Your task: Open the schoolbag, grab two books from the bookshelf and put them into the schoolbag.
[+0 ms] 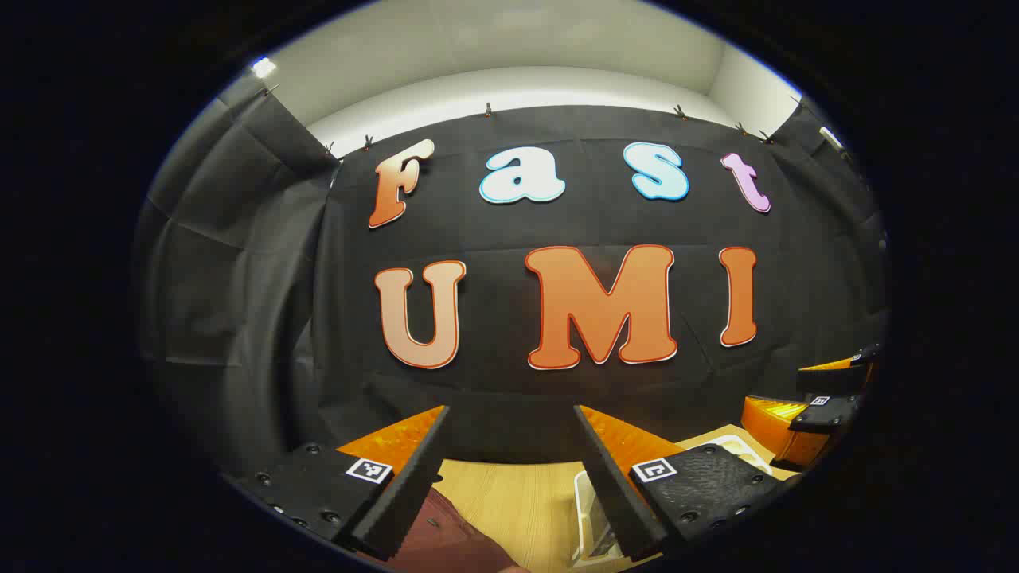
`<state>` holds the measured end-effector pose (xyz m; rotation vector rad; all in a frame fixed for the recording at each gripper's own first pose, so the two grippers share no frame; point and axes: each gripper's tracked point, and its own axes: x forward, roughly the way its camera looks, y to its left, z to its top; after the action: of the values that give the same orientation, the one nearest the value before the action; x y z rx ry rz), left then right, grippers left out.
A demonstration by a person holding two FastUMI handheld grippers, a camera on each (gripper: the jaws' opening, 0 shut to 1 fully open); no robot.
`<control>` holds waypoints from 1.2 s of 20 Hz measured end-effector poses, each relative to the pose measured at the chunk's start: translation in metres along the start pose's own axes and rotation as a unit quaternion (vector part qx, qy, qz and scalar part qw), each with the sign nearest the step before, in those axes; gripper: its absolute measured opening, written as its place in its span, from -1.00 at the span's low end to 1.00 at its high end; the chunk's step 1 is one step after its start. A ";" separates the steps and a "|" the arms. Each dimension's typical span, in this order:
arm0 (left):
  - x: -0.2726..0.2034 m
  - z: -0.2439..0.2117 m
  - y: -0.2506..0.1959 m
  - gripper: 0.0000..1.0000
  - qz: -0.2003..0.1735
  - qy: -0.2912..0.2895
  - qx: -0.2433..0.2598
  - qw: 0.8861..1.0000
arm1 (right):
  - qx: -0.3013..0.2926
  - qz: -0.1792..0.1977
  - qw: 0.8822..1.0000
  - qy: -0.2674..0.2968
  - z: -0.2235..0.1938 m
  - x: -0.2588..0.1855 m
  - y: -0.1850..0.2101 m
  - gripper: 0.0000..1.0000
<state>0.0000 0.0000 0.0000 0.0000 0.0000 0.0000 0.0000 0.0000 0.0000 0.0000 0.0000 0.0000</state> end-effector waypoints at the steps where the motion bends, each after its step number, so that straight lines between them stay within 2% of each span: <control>1: 0.001 0.000 0.000 0.87 -0.001 0.000 0.001 1.000 | 0.000 0.000 1.000 0.000 0.001 0.000 0.001 0.92; 24: 0.006 -0.003 -0.002 0.87 -0.010 0.001 0.012 1.000 | -0.009 0.004 1.000 0.004 -0.001 0.004 0.006 0.92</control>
<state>0.0056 -0.0023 -0.0029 0.0239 0.0029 -0.0192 0.0036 0.0061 -0.0012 -0.0176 0.0073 0.0075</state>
